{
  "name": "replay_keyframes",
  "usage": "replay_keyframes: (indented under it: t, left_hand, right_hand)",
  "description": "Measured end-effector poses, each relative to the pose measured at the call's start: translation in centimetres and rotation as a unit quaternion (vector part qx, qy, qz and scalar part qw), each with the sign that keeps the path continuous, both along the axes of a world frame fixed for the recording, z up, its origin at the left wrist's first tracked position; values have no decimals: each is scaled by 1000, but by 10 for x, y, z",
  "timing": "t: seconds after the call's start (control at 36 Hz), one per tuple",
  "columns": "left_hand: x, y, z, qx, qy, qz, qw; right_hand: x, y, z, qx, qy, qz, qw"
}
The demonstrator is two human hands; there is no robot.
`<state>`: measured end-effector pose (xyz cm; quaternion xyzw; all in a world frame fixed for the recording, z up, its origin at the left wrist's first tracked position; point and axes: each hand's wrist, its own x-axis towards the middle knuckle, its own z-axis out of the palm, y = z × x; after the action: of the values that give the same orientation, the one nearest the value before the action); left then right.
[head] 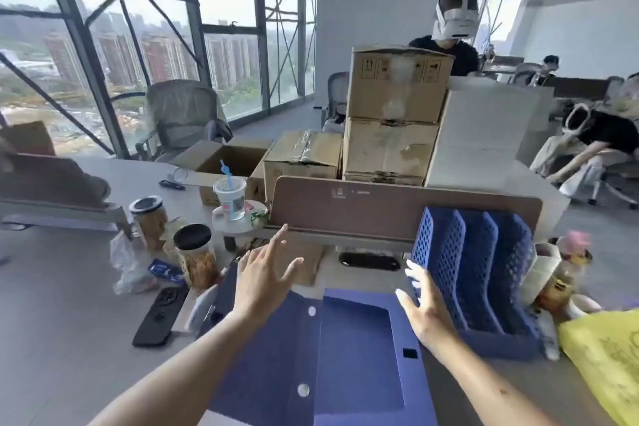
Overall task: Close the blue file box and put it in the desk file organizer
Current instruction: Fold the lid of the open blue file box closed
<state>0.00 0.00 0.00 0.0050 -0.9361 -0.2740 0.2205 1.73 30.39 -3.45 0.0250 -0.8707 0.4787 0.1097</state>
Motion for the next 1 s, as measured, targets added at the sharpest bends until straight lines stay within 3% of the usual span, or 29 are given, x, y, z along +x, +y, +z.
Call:
replay_keyframes:
  t: [0.08,0.25,0.36,0.47,0.69,0.89,1.0]
  left_hand:
    - [15,-18,-41,-18,-42,26,999]
    - [43,-55,-92,-10,-124,112,986]
    - [56,-76,-104,-14,-228,146,963]
    - [66,-91,-114,-41,-315,175,932]
    - [76,-105,-121,-51,-336,184,922]
    - [80,-109,-106,15,-286,151,946]
    - [76,-107,-94,118,-255,128,951]
  right_hand:
    - [16,-7,-43,-3,-55,-23,998]
    - [59,-5,-130,88,-152,-46,983]
    - [79,-2,-150,169,-242,-67,953]
    - [83,3,-156,196,-256,-36,946]
    - [74,5,-163,196,-241,-38,950]
    - [78,1,-172,173,-235,-37,956]
    - [77,-3,-175,177,-243,-22,954]
